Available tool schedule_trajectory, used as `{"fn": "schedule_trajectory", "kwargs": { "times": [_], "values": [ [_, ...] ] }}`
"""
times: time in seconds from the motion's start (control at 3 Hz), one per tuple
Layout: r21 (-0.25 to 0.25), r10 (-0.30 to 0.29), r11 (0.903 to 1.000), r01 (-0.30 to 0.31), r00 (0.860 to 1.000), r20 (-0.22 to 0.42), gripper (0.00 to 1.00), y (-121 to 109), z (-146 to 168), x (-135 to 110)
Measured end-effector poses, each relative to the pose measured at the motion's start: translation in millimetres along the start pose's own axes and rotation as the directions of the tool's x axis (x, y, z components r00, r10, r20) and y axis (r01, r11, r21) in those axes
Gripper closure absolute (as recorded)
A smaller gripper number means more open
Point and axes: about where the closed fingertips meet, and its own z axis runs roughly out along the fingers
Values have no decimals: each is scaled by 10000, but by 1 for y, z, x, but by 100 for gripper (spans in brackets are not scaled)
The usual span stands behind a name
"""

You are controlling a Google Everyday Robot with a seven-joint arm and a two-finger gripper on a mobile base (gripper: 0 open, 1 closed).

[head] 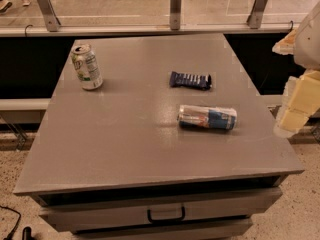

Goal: Pick rxbar blueberry

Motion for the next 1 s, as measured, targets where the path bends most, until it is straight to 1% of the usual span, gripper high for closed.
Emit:
{"fn": "schedule_trajectory", "kwargs": {
  "times": [0.33, 0.67, 1.0],
  "values": [
    [2, 0, 10000, 0, 10000, 1, 0, 0, 0, 0],
    [86, -111, 9999, 109, 9996, 241, 0, -17, 4, -7],
    [-259, -166, 9995, 188, 9966, 808, 0, -56, 24, -23]
  ]
}}
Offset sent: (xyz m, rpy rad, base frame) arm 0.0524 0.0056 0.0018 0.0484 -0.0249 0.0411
